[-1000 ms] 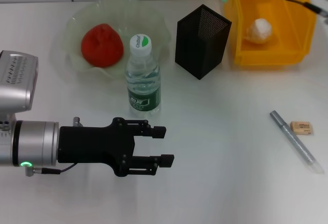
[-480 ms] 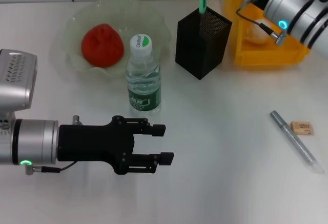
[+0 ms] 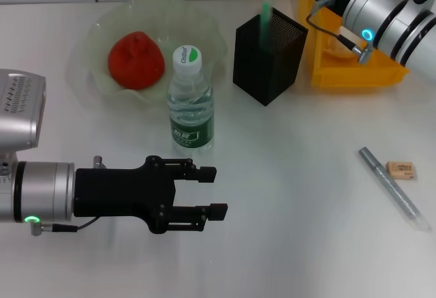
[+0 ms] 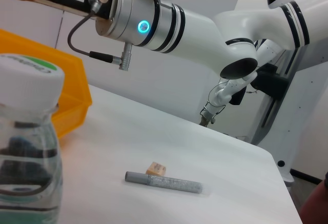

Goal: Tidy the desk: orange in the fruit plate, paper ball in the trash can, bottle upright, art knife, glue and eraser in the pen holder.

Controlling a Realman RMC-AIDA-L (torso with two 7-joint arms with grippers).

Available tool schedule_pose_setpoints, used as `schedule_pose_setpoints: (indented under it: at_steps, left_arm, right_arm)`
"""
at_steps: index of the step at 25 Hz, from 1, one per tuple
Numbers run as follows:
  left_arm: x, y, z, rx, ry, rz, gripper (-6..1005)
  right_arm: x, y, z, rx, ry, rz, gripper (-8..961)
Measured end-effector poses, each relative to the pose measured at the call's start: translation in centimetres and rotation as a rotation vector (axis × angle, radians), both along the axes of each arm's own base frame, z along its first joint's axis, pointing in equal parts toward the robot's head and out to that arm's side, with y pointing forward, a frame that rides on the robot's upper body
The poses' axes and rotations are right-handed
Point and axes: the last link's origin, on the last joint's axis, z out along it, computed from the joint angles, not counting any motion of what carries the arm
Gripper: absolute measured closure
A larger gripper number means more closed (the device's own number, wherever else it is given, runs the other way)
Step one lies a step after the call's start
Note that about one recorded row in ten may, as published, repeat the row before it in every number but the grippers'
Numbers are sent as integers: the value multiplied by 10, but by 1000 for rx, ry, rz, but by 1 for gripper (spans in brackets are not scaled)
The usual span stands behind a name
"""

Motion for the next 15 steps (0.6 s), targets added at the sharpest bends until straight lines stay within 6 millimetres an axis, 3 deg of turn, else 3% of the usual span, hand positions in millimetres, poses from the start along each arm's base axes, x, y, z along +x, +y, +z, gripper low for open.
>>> schedule_pose_setpoints:
  at_steps: [2, 8, 11, 12, 13, 14, 15]
  left_arm:
    - [0, 0, 0, 1, 0, 0, 341]
    - [0, 0, 0, 1, 1, 1, 342]
    - [-1, 0, 0, 1, 2, 3, 342]
    - [-2, -1, 0, 2, 2, 5, 342]
    - [-3, -2, 1, 1, 1, 6, 342]
    - [-3, -2, 1, 1, 1, 7, 342]
    - [-3, -2, 1, 1, 1, 7, 342]
  right_arm:
    - [2, -1, 0, -1, 2, -3, 523]
    - [5, -4, 5, -3, 22, 5, 485]
    - [10, -9, 19, -36, 20, 41, 466]
    - [12, -14, 36, -96, -19, 67, 460]
    - [12, -14, 36, -96, -19, 67, 453]
    - [12, -22, 51, -166, -79, 84, 447]
    - [12, -22, 51, -166, -79, 84, 447]
